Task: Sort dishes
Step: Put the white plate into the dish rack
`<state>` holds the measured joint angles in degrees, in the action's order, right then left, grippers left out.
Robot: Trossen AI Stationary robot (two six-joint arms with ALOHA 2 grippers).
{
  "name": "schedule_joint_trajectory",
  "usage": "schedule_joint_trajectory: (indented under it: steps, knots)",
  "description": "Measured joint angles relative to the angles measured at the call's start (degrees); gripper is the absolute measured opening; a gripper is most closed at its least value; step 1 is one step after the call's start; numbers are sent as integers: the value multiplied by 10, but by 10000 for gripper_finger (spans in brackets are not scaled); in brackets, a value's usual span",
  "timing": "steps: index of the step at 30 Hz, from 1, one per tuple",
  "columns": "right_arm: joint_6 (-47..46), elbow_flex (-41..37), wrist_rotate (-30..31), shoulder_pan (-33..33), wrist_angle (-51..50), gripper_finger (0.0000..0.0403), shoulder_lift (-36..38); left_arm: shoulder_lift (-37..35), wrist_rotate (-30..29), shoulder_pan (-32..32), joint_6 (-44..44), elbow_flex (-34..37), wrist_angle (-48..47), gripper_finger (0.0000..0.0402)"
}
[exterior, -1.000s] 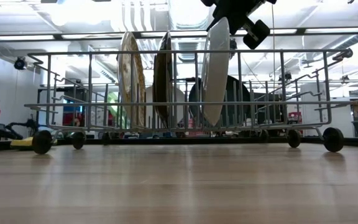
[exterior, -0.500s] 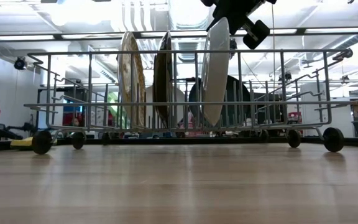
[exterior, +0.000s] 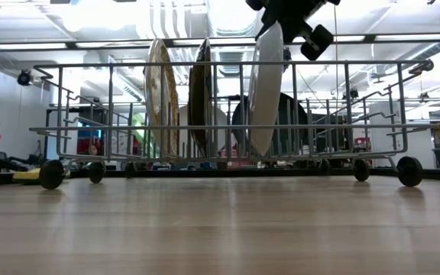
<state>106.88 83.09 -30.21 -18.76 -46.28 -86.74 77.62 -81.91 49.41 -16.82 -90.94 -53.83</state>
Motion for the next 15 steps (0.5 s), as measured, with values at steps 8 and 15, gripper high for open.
schedule_joint_trajectory:
  steps: [8, 15]
  knots:
    - [-11, 0, 0, 0, -4, 42, 1, 0, 0, 0, -4, 0, -3, 238]
    - [-41, 0, -1, 0, -5, 32, 2, 0, 0, 0, -7, 0, -3, 238]
